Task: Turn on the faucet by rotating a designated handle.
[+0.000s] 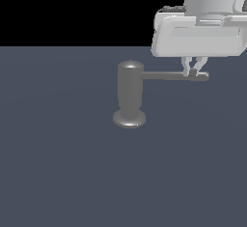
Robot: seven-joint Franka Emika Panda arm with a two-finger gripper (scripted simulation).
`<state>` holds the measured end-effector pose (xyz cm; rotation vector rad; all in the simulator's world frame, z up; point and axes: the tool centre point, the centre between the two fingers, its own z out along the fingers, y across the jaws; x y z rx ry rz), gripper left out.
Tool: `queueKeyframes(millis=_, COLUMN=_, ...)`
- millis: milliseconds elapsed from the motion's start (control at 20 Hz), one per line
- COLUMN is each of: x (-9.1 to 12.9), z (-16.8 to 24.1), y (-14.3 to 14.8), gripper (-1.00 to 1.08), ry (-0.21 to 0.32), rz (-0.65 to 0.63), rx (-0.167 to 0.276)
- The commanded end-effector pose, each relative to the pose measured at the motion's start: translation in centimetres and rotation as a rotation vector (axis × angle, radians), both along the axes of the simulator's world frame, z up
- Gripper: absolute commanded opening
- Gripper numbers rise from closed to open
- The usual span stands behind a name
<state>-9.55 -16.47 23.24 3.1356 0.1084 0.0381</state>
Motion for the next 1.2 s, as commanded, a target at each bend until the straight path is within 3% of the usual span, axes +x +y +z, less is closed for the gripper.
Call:
queueKeyframes(millis=0, x=1.1, z=-0.2, y=0.0, gripper=-1.00, ry=0.000, rz=0.011, rx=-0.002)
queueKeyframes(millis=1150, x=6.6, z=-0.8, y=-4.5, gripper=-1.00, ry=0.015, rz=-0.003, rx=0.001)
